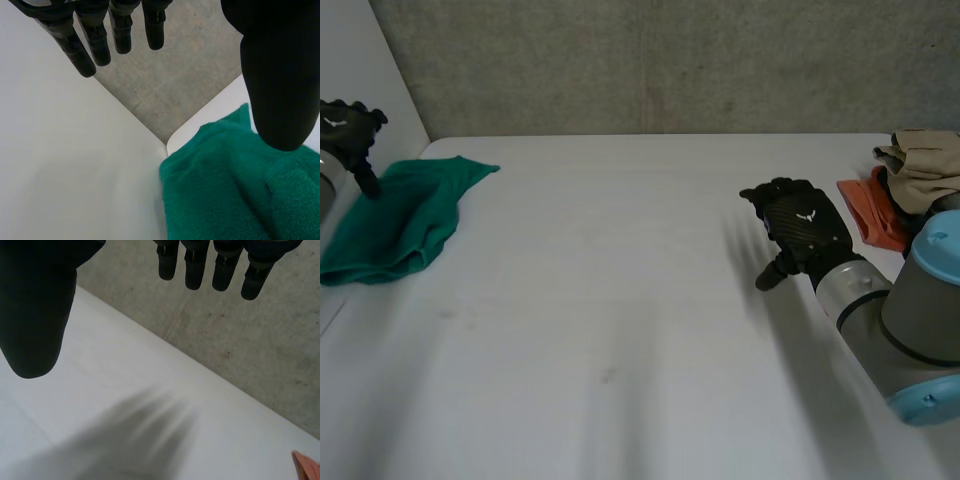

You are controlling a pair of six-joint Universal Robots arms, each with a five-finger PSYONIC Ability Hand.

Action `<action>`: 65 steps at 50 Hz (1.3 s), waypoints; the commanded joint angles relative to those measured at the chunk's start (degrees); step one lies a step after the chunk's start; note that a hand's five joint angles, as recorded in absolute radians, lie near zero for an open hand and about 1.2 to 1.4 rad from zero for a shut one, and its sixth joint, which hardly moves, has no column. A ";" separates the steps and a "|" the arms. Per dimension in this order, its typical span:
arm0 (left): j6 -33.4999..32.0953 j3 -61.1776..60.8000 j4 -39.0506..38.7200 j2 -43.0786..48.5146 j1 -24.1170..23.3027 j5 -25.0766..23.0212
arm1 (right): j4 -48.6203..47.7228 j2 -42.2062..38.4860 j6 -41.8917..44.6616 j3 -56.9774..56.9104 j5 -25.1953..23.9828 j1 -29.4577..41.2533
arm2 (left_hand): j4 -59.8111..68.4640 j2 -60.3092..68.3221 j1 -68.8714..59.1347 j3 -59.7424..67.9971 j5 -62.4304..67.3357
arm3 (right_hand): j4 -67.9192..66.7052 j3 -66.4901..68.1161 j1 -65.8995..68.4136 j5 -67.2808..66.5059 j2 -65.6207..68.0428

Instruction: Fold the laundry.

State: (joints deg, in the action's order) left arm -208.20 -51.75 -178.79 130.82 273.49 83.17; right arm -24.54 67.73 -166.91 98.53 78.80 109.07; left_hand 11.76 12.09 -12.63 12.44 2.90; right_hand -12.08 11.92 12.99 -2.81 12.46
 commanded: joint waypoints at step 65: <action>-18.56 36.90 23.31 31.16 1.78 -6.36 | -0.07 -0.41 3.52 -0.62 -0.48 0.18 | -0.37 -0.69 1.24 -1.05 -1.51 | 2.08 -1.92 -2.99 2.81 -2.46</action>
State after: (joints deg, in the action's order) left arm -227.82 -12.62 -153.10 163.28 275.19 75.24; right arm -24.61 67.19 -163.42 97.86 78.27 109.09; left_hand 14.20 14.52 -15.68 14.66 3.98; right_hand -12.08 11.92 12.99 -2.81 12.46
